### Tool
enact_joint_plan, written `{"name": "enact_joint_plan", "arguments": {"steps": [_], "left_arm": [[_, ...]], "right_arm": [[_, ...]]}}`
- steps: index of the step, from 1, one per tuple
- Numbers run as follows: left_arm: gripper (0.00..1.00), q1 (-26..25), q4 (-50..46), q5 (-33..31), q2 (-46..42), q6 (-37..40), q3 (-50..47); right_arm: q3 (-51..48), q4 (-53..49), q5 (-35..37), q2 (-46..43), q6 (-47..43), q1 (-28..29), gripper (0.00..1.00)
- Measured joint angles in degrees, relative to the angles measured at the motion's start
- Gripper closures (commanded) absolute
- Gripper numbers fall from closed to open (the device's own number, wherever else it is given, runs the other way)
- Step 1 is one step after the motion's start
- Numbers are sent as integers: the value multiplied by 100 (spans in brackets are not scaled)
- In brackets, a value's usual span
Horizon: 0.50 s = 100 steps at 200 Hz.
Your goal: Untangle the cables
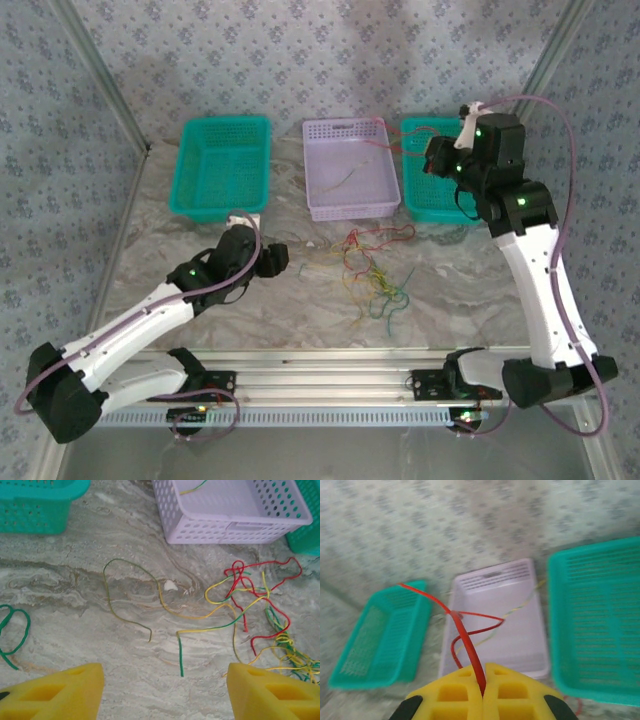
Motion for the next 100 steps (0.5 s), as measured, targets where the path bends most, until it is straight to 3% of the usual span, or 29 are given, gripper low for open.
{"name": "enact_joint_plan", "arguments": {"steps": [37,100], "left_arm": [[33,-59,-15,2,-24,0,-39],[33,-184,-24,-7,-127,4,-52]], "right_arm": [[28,133,691,494,125,-592,100],[363,400,1604,2256,122,-1097,100]]}}
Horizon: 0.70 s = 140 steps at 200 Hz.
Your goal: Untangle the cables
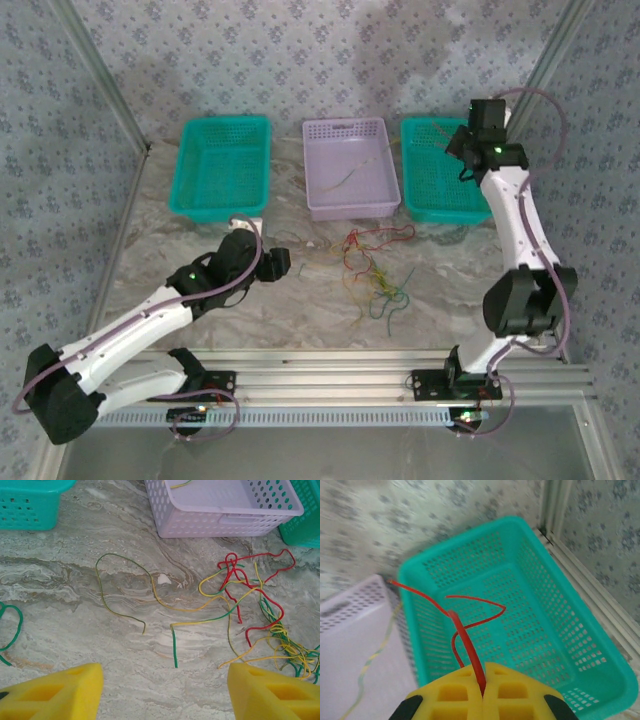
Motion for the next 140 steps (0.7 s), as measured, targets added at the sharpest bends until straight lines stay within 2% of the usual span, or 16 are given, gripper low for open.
{"name": "enact_joint_plan", "arguments": {"steps": [24,52,78,88,119,140], "left_arm": [[33,-28,-13,-2,-61,2,-15],[33,-39,-13,-2,-72,20,-24],[33,-42,-28,-4,-72,42,-68],[33,-42,-28,-7,-72,48,-76],[32,-44,-31,-42,-92,66,-79],[32,-63,-31,-70,-155,96,-79]], "right_arm": [[179,-11,164,564,-9,-103,99],[439,-61,269,1036,-17,-120,66],[474,-111,299,1113,-81,-85,41],[501,-122,323,1104,-116,-52,34],[629,-225,389,1010,-203,79,30],[848,-337,332,876,-348,461,25]]}}
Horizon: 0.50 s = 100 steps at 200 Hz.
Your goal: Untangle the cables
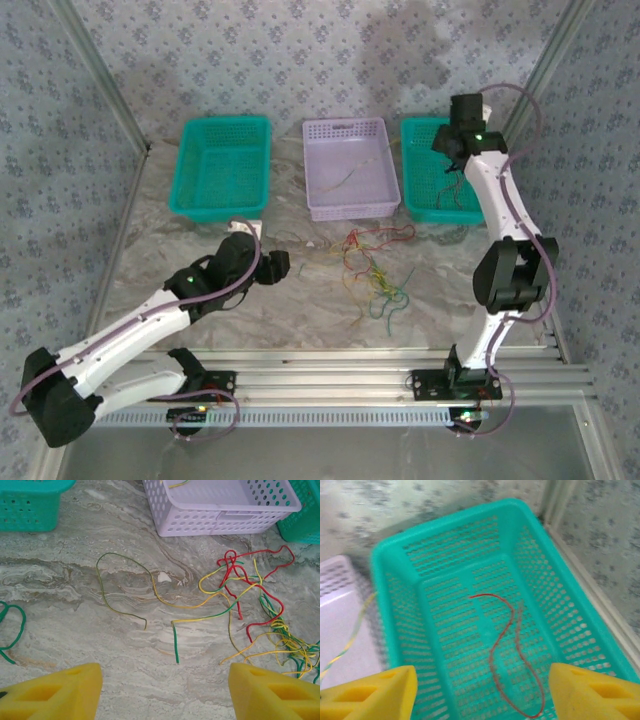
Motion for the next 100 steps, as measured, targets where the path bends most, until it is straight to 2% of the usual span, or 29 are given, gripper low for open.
{"name": "enact_joint_plan", "arguments": {"steps": [44,100], "left_arm": [[30,-11,-20,-127,-24,98,0],[25,-9,-186,-267,-83,184,0]], "right_arm": [[2282,-673,-1019,942,-4,1222,21],[3008,-1373,-1554,2450,162,1635,18]]}}
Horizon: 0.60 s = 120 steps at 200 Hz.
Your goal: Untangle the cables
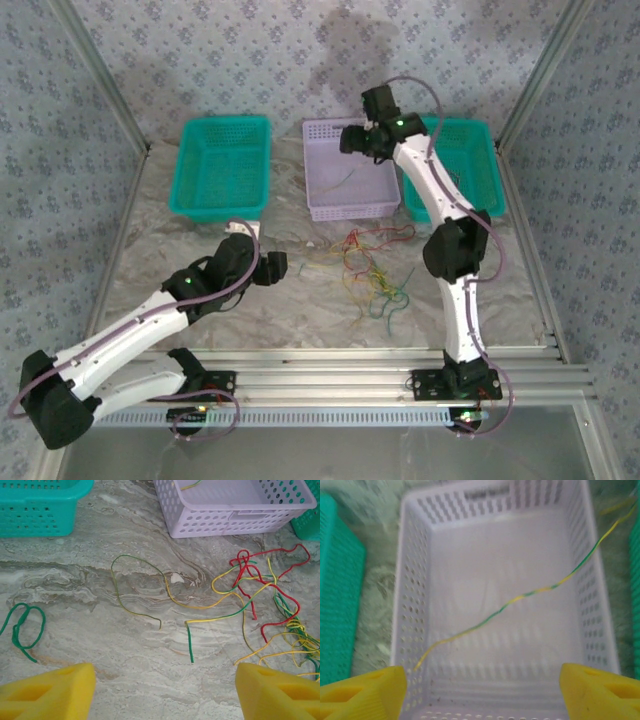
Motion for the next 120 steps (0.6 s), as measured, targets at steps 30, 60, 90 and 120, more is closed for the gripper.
{"name": "enact_joint_plan", "arguments": {"steps": [30,60,90,120], "left_arm": [[24,0,-70,-35,-33,52,0],[9,0,-136,-140,-35,83,0],[8,0,-157,-210,-59,87,0],[8,0,-160,-229,-59,87,0]], "right_arm": [[4,-188,-162,457,125,79,17],[13,-138,-319,647,275,50,15],[90,7,-319,817,382,-72,15],[92,173,-299,1038,490,-243,15]]}}
